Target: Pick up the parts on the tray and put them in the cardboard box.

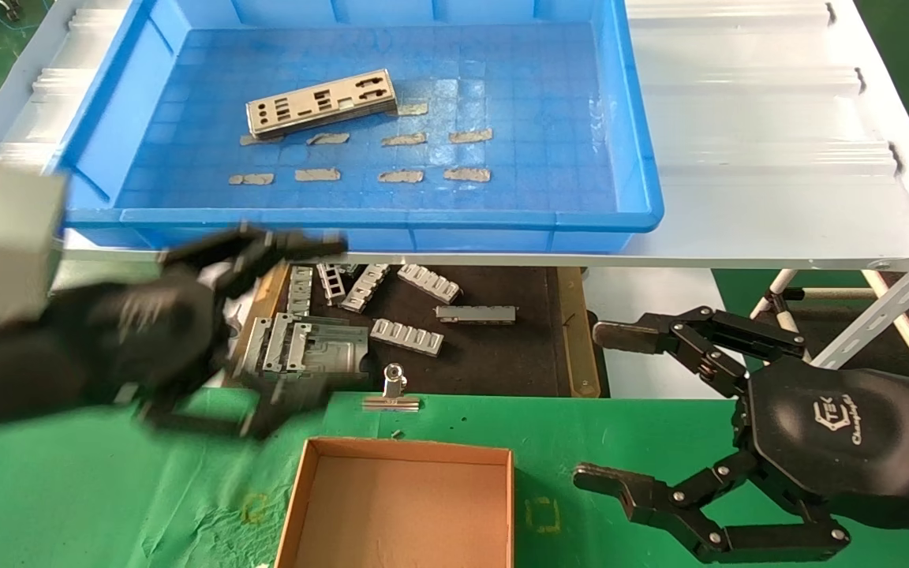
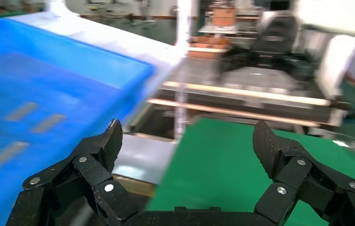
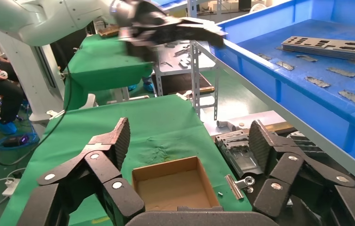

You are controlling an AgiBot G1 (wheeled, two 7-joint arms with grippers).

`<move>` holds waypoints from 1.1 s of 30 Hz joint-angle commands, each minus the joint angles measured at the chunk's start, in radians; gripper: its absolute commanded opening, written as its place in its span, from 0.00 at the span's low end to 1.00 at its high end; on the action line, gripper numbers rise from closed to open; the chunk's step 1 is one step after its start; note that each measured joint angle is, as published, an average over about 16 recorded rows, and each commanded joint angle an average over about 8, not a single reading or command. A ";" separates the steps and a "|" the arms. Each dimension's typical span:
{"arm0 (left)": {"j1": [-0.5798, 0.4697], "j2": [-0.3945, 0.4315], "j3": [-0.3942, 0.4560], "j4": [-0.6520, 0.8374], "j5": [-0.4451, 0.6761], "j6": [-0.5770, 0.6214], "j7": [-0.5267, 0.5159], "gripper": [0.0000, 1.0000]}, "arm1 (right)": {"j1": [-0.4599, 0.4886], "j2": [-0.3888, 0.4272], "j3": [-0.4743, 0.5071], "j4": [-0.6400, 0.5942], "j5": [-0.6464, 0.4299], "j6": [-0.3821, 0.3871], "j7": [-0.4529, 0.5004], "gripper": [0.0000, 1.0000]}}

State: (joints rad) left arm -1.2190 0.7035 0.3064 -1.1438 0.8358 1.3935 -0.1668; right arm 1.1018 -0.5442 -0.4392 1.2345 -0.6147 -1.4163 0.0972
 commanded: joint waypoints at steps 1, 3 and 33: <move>-0.038 0.023 0.007 0.027 0.029 -0.025 0.007 1.00 | 0.000 0.000 0.000 0.000 0.000 0.000 0.000 0.00; -0.099 0.062 0.023 0.095 0.068 -0.046 0.015 1.00 | 0.000 0.000 0.000 0.000 0.000 0.000 0.000 0.00; -0.701 0.374 0.206 0.981 0.447 -0.206 0.326 1.00 | 0.000 0.000 0.000 0.000 0.000 0.000 0.000 0.00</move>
State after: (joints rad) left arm -1.9155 1.0746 0.5098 -0.1680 1.2785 1.1890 0.1552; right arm 1.1018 -0.5442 -0.4392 1.2345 -0.6147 -1.4163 0.0972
